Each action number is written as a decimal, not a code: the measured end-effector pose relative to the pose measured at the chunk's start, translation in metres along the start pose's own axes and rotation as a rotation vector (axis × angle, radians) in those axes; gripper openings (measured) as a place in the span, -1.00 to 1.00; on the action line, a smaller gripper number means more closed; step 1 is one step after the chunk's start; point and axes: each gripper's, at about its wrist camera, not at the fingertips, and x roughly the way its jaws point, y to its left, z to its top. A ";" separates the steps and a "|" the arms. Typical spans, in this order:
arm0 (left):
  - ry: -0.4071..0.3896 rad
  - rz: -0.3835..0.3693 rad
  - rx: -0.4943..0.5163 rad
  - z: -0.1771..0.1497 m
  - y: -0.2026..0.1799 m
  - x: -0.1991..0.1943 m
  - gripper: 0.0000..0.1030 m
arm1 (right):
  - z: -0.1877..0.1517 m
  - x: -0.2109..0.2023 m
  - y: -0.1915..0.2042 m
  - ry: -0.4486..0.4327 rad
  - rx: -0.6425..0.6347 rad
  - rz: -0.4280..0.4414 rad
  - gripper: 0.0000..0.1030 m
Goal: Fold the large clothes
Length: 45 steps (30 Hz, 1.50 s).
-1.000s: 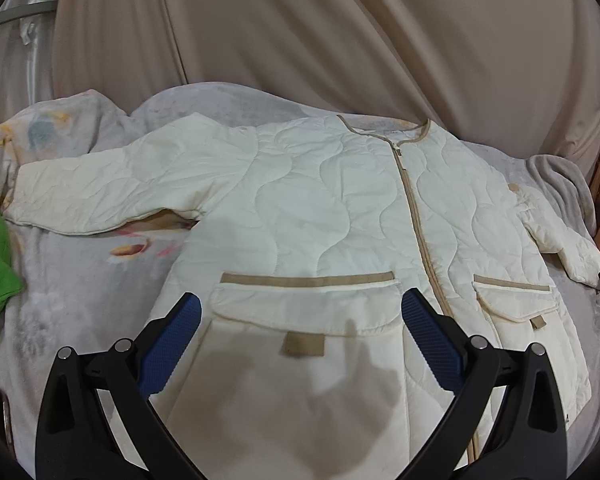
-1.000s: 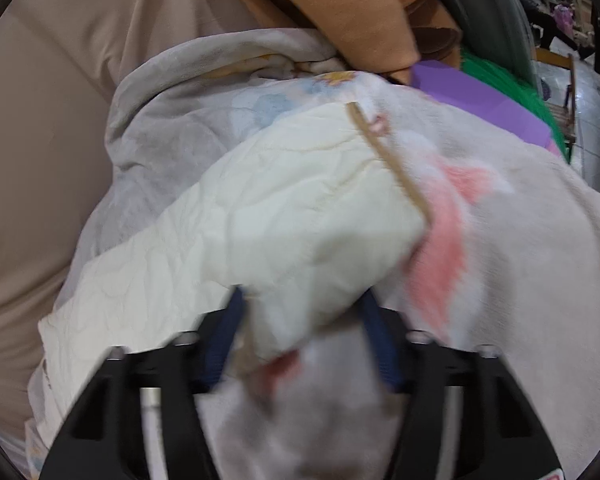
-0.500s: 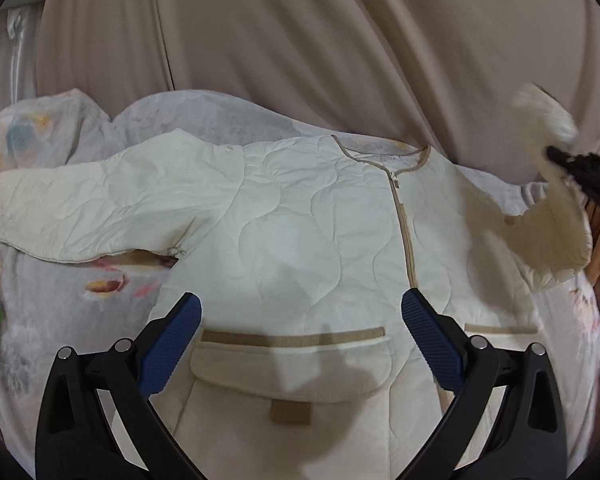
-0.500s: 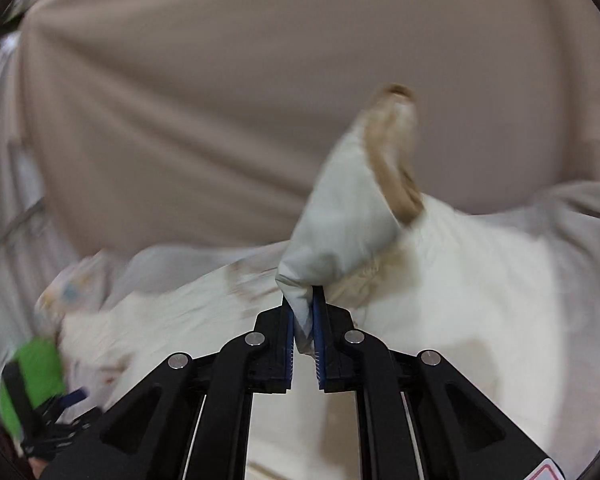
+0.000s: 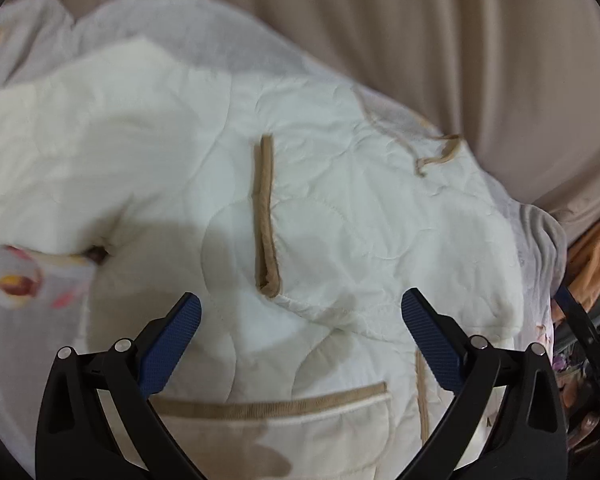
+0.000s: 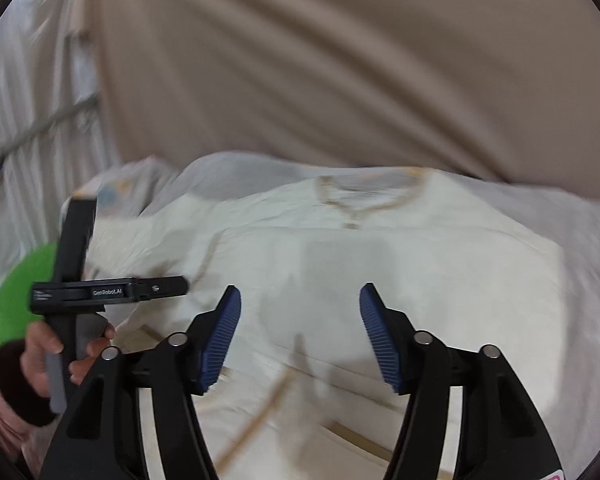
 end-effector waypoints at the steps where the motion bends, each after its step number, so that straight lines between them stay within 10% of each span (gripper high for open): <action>1: 0.017 -0.017 -0.018 0.000 0.001 0.008 0.90 | -0.008 -0.011 -0.028 0.003 0.056 -0.059 0.23; 3: 0.041 -0.023 -0.001 0.002 -0.004 0.023 0.73 | -0.025 -0.023 -0.077 0.024 0.161 -0.151 0.25; 7: 0.017 -0.009 0.095 0.008 -0.025 0.028 -0.56 | -0.035 -0.016 -0.140 0.071 0.300 -0.245 0.26; 11: -0.090 -0.038 0.147 0.030 -0.041 0.002 -0.87 | -0.028 0.018 -0.159 0.125 0.347 -0.224 0.21; 13: -0.180 -0.030 0.189 0.041 -0.050 -0.021 -0.89 | -0.024 0.035 -0.153 0.152 0.341 -0.186 -0.58; 18: -0.250 0.059 0.224 0.046 -0.042 -0.032 -0.89 | -0.004 -0.003 -0.112 -0.051 0.250 -0.119 -0.86; 23: -0.072 0.170 0.207 0.021 -0.009 0.055 -0.87 | -0.035 0.055 -0.133 0.184 0.251 -0.250 -0.85; 29: -0.103 0.194 0.241 0.018 -0.012 0.053 -0.83 | -0.012 -0.024 -0.094 -0.036 0.186 -0.260 -0.83; 33: -0.109 0.204 0.240 0.015 -0.017 0.051 -0.80 | -0.027 0.024 -0.082 0.139 0.112 -0.284 -0.85; 36: -0.128 0.199 0.215 0.011 -0.014 0.033 -0.52 | -0.048 0.057 -0.093 0.234 0.095 -0.323 -0.97; 40: -0.226 0.163 0.128 -0.003 0.017 -0.030 0.51 | -0.040 0.012 -0.072 0.166 0.115 -0.286 -0.75; 45: -0.339 0.252 -0.080 -0.010 0.113 -0.101 0.75 | -0.071 -0.027 -0.019 0.174 0.024 -0.173 -0.74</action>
